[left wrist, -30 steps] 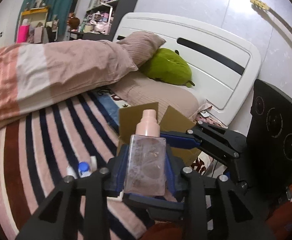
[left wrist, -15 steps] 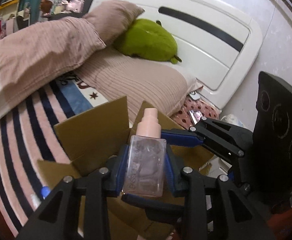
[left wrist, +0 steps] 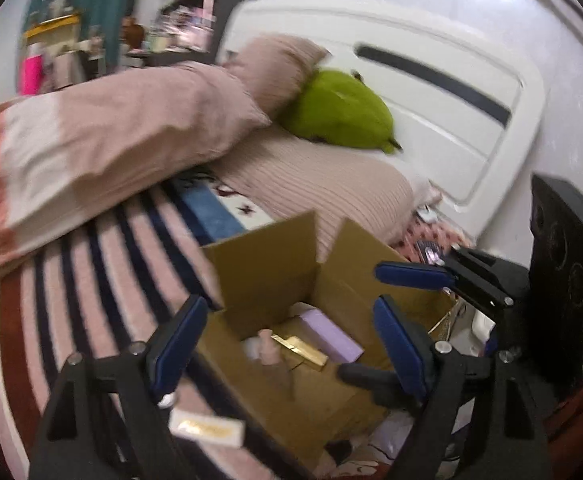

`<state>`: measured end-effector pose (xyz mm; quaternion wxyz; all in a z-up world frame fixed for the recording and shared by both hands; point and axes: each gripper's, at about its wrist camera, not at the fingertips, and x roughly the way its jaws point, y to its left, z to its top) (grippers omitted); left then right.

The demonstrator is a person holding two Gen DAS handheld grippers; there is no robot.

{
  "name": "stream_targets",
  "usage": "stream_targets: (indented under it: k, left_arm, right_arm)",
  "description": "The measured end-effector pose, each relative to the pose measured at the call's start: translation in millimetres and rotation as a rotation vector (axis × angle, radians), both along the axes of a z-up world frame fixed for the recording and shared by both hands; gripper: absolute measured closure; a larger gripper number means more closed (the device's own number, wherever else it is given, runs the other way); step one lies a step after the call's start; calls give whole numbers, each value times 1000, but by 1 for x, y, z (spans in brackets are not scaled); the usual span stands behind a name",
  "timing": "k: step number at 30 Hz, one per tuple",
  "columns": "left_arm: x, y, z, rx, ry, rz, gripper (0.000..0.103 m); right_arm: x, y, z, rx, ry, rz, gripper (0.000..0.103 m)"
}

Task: Organize rigid objects
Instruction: 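Move the right gripper back and grasp the white KATO-KATO tube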

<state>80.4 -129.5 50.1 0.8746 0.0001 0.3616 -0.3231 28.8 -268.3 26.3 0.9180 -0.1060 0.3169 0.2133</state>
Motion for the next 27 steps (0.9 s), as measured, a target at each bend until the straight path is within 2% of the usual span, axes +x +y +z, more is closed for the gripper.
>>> stream_targets:
  k: [4, 8, 12, 16, 20, 24, 27]
  left_arm:
    - [-17, 61, 7, -10, -51, 159, 20]
    - [-38, 136, 3, -48, -79, 287, 20]
    - [-52, 190, -18, -23, -86, 379, 20]
    - [-65, 223, -43, -13, -79, 424, 20]
    - [-71, 243, -70, -4, -62, 431, 20]
    - [-74, 249, -94, -25, -46, 407, 20]
    - [-74, 247, -104, -30, -37, 379, 20]
  right_arm:
    - [-16, 40, 10, 21, -21, 110, 25]
    - [-29, 92, 7, 36, -11, 243, 25]
    - [-33, 140, -13, 3, 40, 332, 26]
    - [-28, 177, -45, -9, 113, 381, 26]
    - [-14, 186, -81, -56, 185, 344, 26]
    - [10, 173, -126, -164, 233, 212, 26]
    - [29, 156, -148, -209, 271, 126, 27]
